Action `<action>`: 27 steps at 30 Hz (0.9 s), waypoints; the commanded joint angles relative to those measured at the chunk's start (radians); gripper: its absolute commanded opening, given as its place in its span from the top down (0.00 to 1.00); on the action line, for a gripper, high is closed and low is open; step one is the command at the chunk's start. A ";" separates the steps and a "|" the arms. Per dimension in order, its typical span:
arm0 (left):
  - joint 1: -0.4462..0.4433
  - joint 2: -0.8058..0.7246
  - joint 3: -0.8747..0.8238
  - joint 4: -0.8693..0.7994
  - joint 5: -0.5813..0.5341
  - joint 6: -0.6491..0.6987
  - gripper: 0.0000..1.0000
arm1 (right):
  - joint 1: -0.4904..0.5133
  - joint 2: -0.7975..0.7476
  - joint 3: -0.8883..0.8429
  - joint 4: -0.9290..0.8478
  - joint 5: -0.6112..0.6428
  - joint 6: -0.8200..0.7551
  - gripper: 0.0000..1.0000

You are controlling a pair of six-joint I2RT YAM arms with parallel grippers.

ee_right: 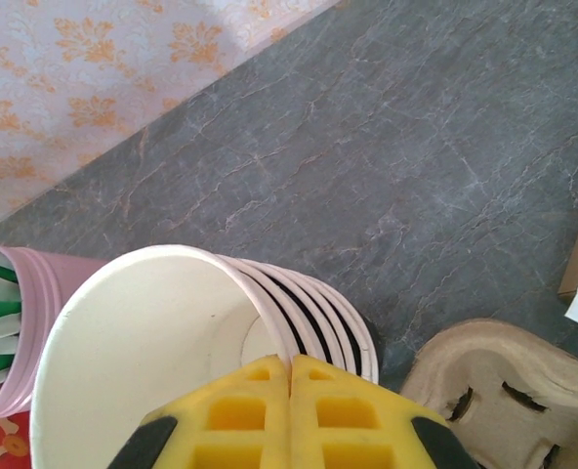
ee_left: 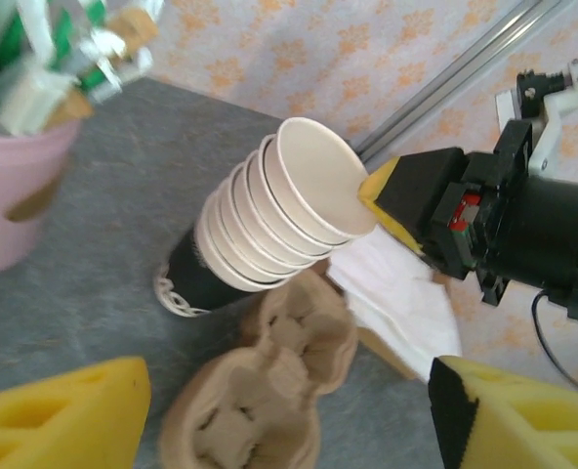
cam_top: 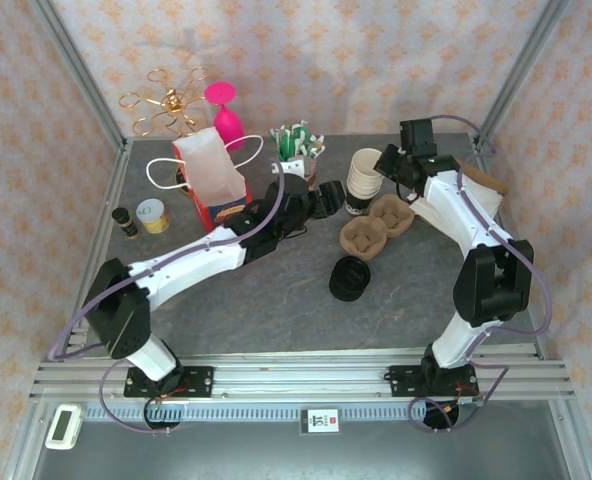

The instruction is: Pack the takeout coffee

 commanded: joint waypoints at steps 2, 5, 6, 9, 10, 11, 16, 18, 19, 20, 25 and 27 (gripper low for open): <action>0.042 0.106 0.034 0.224 0.126 -0.215 0.33 | -0.003 -0.051 -0.026 0.045 0.013 0.008 1.00; 0.052 0.173 0.079 0.244 0.118 -0.278 0.40 | -0.007 -0.037 -0.013 0.024 0.014 0.006 1.00; 0.053 0.193 0.084 0.267 0.119 -0.299 0.42 | -0.007 -0.038 -0.011 0.024 0.012 0.007 1.00; 0.062 0.255 0.114 0.307 0.135 -0.357 0.46 | -0.008 -0.049 -0.021 0.048 0.008 0.017 1.00; 0.065 0.271 0.126 0.311 0.140 -0.374 0.48 | -0.007 -0.048 -0.020 0.047 0.012 0.018 1.00; 0.066 0.288 0.133 0.322 0.141 -0.395 0.49 | -0.007 -0.042 -0.017 0.042 0.013 0.018 1.00; 0.069 0.381 0.183 0.371 0.162 -0.452 0.55 | -0.009 -0.031 -0.010 0.037 0.012 0.016 1.00; 0.070 0.401 0.201 0.364 0.160 -0.467 0.57 | -0.010 -0.031 -0.008 0.039 0.021 0.016 1.00; 0.071 0.406 0.196 0.371 0.156 -0.476 0.58 | -0.012 -0.032 -0.007 0.038 0.027 0.018 1.00; 0.071 0.409 0.190 0.383 0.149 -0.481 0.59 | -0.016 -0.030 -0.007 0.039 0.028 0.021 1.00; 0.079 0.443 0.217 0.395 0.166 -0.491 0.61 | -0.018 -0.027 -0.002 0.038 0.028 0.017 1.00; 0.081 0.449 0.221 0.412 0.166 -0.493 0.61 | -0.018 -0.024 -0.002 0.039 0.030 0.015 1.00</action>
